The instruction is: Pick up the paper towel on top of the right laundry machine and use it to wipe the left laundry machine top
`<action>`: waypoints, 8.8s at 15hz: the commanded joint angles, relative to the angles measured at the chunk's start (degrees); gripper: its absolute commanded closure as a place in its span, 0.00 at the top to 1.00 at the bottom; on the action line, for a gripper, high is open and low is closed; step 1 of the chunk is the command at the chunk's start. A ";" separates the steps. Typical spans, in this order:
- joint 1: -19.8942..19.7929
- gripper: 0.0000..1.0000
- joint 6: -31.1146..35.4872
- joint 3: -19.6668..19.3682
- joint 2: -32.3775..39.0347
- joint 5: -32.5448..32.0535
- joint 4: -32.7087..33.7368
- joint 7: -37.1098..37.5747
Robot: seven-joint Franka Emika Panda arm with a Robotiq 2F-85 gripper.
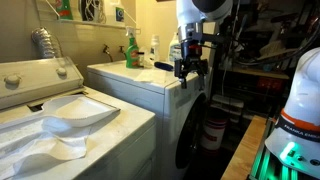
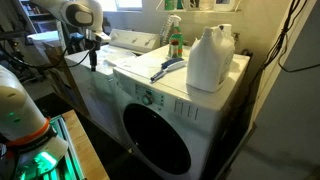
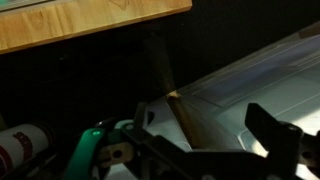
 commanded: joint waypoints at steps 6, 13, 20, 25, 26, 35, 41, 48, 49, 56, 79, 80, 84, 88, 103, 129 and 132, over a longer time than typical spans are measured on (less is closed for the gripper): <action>-0.17 1.00 3.78 -0.58 1.87 0.10 2.46 0.54; -4.74 1.00 16.83 -1.21 13.19 -9.07 17.26 14.51; -4.49 1.00 21.39 -4.33 19.11 -35.95 19.66 41.13; -3.41 1.00 23.85 -5.98 20.32 -41.08 19.59 43.66; -3.36 1.00 24.13 -6.14 20.60 -41.51 19.59 44.01; -1.90 1.00 31.45 -9.46 27.93 -46.51 22.41 46.45; 1.32 0.50 31.37 -12.22 31.00 -48.16 23.84 47.36; 4.08 0.01 30.89 -13.93 30.11 -55.80 24.69 53.15; 4.30 0.00 30.84 -13.76 29.73 -56.99 24.90 54.03; 4.11 0.00 32.20 -13.71 31.16 -70.47 32.74 60.55; 3.33 0.00 22.24 -15.53 39.48 -53.07 37.69 49.98; 4.42 0.00 20.90 -17.05 39.48 -56.33 38.18 52.92; 5.66 0.00 17.43 -19.57 40.48 -65.09 39.53 59.32; 4.62 0.00 20.01 -19.81 42.83 -71.96 40.35 64.36; 5.22 0.00 16.00 -16.41 40.73 -55.91 39.06 54.24; 5.66 0.00 21.38 -14.25 39.41 -50.61 39.08 55.15; 6.50 0.00 21.44 -14.01 36.85 -50.26 38.11 55.82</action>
